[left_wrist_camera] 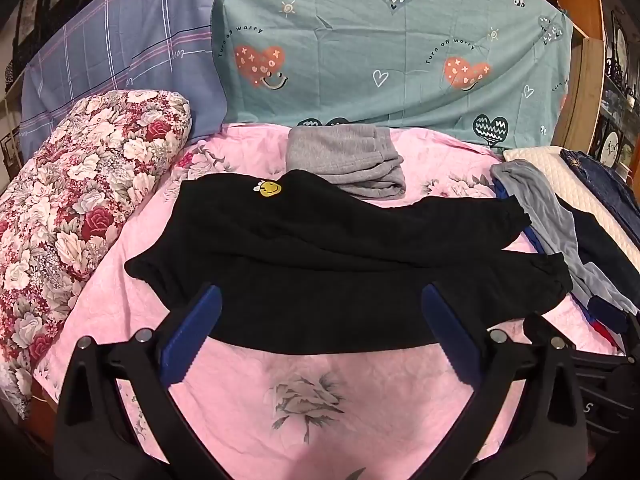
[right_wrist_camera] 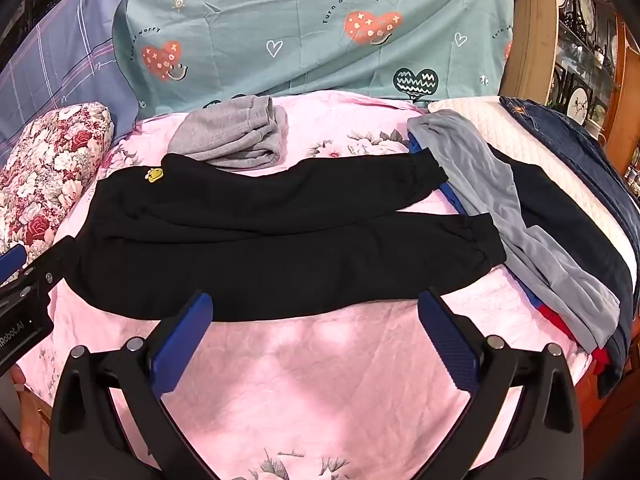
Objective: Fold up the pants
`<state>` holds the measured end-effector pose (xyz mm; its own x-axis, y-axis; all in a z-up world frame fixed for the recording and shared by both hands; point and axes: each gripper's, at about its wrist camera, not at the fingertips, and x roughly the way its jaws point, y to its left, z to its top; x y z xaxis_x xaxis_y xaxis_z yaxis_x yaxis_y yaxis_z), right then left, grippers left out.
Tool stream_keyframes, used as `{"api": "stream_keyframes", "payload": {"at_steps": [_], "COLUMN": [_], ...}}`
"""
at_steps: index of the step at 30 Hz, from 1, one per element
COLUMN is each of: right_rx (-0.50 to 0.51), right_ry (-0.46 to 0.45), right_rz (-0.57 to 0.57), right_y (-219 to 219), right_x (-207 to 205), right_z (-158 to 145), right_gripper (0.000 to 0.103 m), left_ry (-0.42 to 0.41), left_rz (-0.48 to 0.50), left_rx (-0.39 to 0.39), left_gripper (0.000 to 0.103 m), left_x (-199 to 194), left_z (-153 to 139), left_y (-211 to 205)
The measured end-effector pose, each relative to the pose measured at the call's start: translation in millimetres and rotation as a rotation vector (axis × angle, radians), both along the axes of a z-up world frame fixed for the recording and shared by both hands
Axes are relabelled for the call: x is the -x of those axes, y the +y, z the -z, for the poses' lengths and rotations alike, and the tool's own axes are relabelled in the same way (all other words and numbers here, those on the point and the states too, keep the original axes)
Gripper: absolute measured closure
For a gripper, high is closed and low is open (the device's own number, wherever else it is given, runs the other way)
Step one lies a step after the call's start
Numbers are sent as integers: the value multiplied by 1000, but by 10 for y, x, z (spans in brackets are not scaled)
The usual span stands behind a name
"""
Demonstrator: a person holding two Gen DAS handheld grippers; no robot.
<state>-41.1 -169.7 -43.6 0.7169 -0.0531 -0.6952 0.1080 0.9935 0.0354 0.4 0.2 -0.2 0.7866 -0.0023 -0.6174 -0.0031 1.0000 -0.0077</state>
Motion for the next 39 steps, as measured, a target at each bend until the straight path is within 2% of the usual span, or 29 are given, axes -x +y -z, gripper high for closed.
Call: {"api": "stream_keyframes", "payload": {"at_steps": [10,39], "right_rx": [1,7], "right_ry": [0,4], "right_rz": [-3,-7], "right_y": [-10,100], "right_x": [-5,31], "right_z": [10,2], "right_gripper": [1,1], "left_ry": [-4,6], "left_rz": [-3,-4], "left_rx": [-2,8], "left_gripper": [2,2], "left_x": [2,2], "left_z": [83,47], "left_y": [-23,29]}}
